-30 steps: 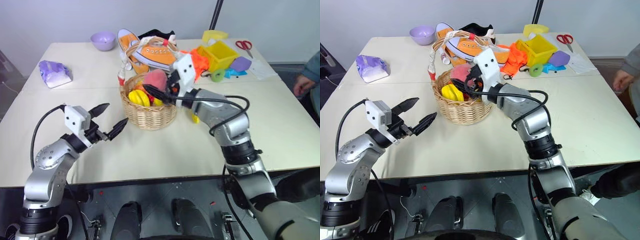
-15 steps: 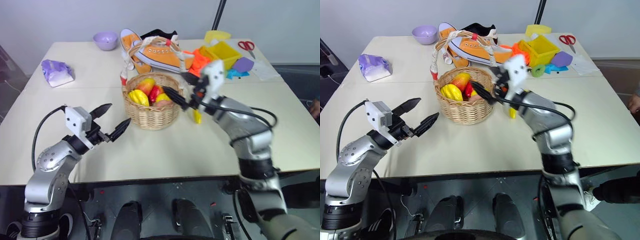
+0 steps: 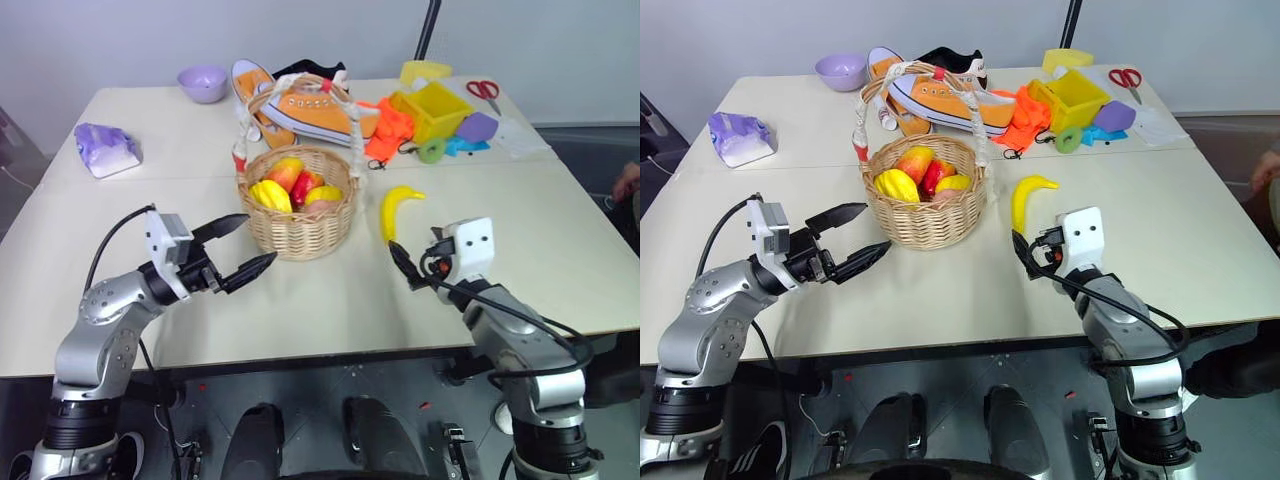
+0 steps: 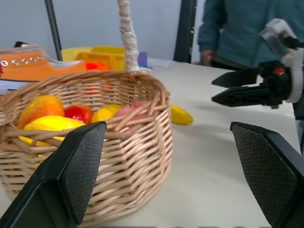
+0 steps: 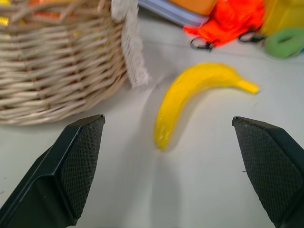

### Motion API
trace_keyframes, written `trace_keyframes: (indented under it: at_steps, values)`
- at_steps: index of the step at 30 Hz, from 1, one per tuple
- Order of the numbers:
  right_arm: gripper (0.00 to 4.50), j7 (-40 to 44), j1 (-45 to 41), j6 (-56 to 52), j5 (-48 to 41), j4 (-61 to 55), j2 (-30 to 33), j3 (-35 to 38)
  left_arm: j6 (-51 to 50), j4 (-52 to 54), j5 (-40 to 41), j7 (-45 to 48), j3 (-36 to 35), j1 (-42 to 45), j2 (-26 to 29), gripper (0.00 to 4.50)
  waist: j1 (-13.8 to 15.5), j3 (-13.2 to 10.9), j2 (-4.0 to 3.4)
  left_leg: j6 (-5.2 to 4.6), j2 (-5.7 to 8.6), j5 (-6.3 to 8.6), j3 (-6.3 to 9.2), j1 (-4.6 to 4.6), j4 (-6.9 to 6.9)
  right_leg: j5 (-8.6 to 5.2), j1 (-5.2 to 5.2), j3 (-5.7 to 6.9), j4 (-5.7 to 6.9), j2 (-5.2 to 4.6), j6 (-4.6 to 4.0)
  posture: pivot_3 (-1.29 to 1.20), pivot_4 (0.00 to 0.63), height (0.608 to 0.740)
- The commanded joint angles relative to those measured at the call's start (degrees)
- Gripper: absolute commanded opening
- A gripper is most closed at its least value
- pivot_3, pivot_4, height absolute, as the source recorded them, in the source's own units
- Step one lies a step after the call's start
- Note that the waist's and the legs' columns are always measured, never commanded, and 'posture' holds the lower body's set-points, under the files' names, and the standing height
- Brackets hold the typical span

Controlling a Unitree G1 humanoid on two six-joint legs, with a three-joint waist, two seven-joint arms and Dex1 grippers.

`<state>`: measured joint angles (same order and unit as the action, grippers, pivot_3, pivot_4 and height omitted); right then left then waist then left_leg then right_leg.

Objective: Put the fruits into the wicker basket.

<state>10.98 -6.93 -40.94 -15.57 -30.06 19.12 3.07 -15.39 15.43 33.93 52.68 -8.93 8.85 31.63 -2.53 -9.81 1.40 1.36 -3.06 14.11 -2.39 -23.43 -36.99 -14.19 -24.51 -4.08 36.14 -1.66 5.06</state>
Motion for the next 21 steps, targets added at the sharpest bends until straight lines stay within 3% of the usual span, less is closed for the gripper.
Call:
trace_keyframes:
  at_steps: [1,11,21]
  values:
    - [4.49,-1.9,-4.2,-2.3,1.5,1.8,-0.7,-0.6,0.0,2.2,-0.5,1.5,0.9,-0.4,1.8,4.49,0.0,0.0,0.01,0.00,0.00,0.00,0.00,-0.01,-0.01,0.00,0.00,0.00,0.00,0.00,0.00,0.00,0.150,0.740]
    - [4.49,-1.5,-20.8,-5.1,1.8,20.7,-3.4,-0.1,0.3,5.1,-1.5,-1.6,1.1,-3.0,1.4,4.49,0.0,0.0,0.01,0.00,0.00,0.00,-0.01,-0.03,0.00,0.01,-0.03,-0.02,0.00,0.00,-0.01,0.00,0.150,0.740]
    - [4.49,-3.2,-25.5,-2.3,5.8,34.1,-6.6,-1.9,-0.4,9.5,0.0,-3.8,0.4,-6.7,1.0,4.49,-0.1,0.0,0.01,0.00,0.00,0.00,-0.02,-0.03,0.02,0.02,-0.04,-0.02,0.02,0.00,0.01,0.00,0.150,0.740]
